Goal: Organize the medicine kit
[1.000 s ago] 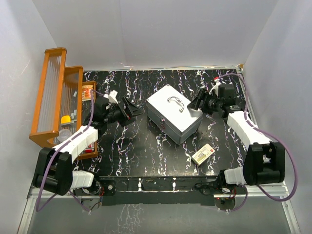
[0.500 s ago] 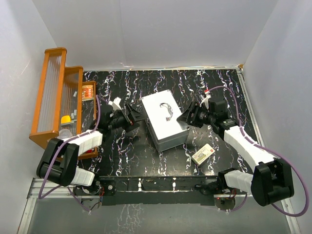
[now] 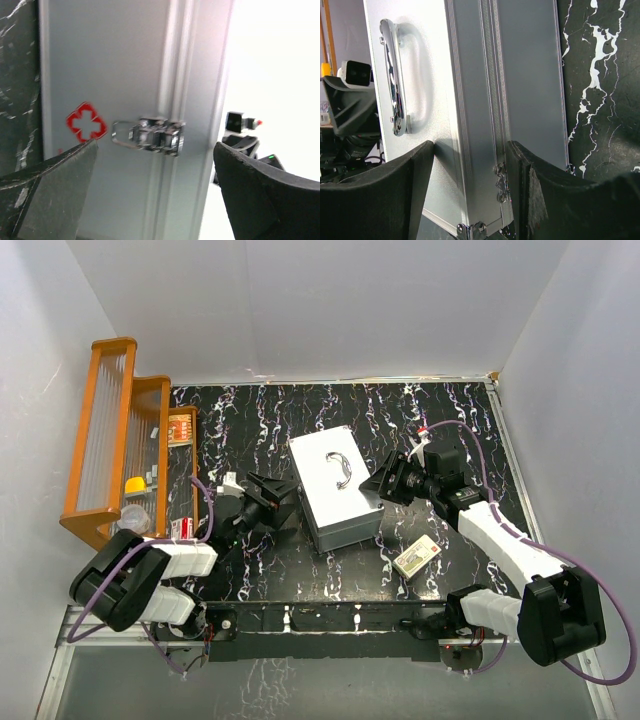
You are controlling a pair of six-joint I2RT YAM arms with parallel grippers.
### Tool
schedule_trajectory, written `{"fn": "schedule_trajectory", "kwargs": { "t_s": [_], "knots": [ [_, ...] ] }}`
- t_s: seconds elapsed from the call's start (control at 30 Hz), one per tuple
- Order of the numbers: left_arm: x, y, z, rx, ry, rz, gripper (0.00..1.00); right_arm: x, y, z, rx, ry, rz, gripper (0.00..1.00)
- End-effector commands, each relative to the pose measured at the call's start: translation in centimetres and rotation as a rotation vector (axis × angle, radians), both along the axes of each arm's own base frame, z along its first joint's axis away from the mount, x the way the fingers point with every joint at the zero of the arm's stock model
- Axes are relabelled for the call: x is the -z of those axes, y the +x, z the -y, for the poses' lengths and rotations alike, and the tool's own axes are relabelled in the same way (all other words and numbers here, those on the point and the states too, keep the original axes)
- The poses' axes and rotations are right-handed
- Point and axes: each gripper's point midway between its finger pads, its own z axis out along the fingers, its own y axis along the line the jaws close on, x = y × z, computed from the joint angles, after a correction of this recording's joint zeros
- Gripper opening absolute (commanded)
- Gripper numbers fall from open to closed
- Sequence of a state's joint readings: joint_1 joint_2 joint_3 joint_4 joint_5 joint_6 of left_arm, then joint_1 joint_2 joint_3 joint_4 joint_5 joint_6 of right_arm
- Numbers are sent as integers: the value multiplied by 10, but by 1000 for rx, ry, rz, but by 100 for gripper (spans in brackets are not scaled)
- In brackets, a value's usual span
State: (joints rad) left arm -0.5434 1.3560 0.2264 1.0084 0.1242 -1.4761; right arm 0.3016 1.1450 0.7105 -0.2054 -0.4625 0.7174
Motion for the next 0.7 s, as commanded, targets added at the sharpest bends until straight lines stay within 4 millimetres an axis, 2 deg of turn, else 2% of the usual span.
{"fn": "schedule_trajectory", "kwargs": {
  "t_s": [0.0, 0.13, 0.23, 0.33, 0.47, 0.67],
  "knots": [
    [-45, 23, -14, -178, -203, 77, 99, -14, 4, -6, -8, 24, 47, 56],
    [-46, 27, -8, -183, -280, 65, 95, -13, 3, -7, -7, 24, 44, 57],
    [-25, 27, -3, -204, -267, -33, 94, -14, 3, -6, -2, 20, 49, 57],
    [-22, 27, 0, -201, -217, -41, 98, -15, 3, -5, 2, 15, 54, 57],
    [-32, 30, 8, -172, -224, -10, 99, -14, 2, -5, 2, 14, 52, 57],
    [-45, 30, 23, -151, -388, -44, 99, -17, 4, -5, 3, 13, 60, 56]
  ]
}}
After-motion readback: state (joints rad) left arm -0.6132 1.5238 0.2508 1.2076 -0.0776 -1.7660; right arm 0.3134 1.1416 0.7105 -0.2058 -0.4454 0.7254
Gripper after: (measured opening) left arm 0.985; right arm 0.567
